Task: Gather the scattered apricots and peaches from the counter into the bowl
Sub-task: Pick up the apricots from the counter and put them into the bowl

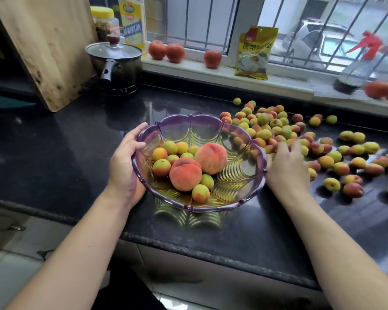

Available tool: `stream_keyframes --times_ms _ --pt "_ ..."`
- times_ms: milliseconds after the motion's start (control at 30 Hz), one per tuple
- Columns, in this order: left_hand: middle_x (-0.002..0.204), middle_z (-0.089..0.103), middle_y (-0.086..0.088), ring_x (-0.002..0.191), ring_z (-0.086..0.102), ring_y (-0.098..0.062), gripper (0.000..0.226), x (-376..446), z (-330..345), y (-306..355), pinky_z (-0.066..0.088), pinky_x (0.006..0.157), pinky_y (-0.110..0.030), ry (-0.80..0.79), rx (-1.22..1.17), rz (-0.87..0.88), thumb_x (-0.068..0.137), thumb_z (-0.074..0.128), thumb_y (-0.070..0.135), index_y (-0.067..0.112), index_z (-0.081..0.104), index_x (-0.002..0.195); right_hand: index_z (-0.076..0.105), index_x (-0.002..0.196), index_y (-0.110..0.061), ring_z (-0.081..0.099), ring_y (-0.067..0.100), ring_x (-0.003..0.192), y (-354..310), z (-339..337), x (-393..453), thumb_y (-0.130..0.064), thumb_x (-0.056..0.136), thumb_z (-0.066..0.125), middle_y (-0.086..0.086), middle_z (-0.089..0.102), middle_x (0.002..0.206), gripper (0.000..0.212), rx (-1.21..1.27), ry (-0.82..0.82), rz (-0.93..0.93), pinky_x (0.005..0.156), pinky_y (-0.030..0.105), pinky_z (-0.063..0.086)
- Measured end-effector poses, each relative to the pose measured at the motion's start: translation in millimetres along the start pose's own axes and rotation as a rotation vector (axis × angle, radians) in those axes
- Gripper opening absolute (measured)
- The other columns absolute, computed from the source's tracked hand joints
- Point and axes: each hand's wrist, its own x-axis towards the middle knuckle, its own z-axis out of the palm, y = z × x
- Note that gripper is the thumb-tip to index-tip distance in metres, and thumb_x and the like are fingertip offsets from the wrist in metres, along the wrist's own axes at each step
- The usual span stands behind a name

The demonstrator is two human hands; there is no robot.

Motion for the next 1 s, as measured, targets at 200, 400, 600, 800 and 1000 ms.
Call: stream_keyframes --times_ms 200,400,600,800,1000 --pt "0.136 0.07 -0.014 0.121 0.071 -0.023 0.045 -1 1 0 0.05 0.114 -0.048 0.008 -0.024 0.0 0.102 0.038 0.005 0.01 0.062 0.14 0.052 0.117 -0.006 0.06 0.042 0.088 1 11 -2 -0.013 0.099 0.055 0.021 0.051 0.112 0.019 -0.067 0.034 -0.081 0.068 0.036 0.034" --pt "0.134 0.071 -0.012 0.122 0.071 -0.026 0.045 -1 2 -1 0.052 0.111 -0.047 0.009 -0.027 0.0 0.102 0.038 0.006 0.011 0.061 0.141 0.059 0.112 -0.005 0.059 0.036 0.093 13 8 -1 -0.015 0.095 0.065 0.018 0.06 0.107 0.02 0.152 0.109 -0.088 0.073 0.031 0.036" --pt "0.132 0.073 -0.011 0.121 0.071 -0.025 0.045 -2 0 0 0.054 0.106 -0.045 0.01 -0.04 -0.01 0.102 0.04 0.007 0.011 0.062 0.141 0.062 0.128 -0.021 0.068 0.017 0.106 12 -5 -7 -0.02 0.101 0.059 0.002 0.068 0.118 0.027 0.825 0.044 -0.117 0.087 0.039 0.06" --pt "0.134 0.071 -0.012 0.123 0.07 -0.029 0.044 0 -1 -1 0.051 0.111 -0.051 0.006 -0.006 -0.006 0.102 0.041 0.009 0.012 0.063 0.14 0.062 0.133 -0.024 0.067 0.019 0.114 12 -16 -10 -0.015 0.105 0.052 0.002 0.07 0.124 0.031 1.048 -0.083 -0.095 0.095 0.043 0.058" --pt "0.135 0.071 -0.013 0.125 0.069 -0.029 0.044 2 -4 -1 0.049 0.113 -0.052 0.013 -0.004 -0.014 0.101 0.042 0.008 0.013 0.064 0.139 0.062 0.13 -0.02 0.072 0.003 0.091 -14 -70 -15 -0.012 0.099 0.059 0.002 0.072 0.114 0.032 0.961 -0.159 -0.3 0.064 0.013 0.054"
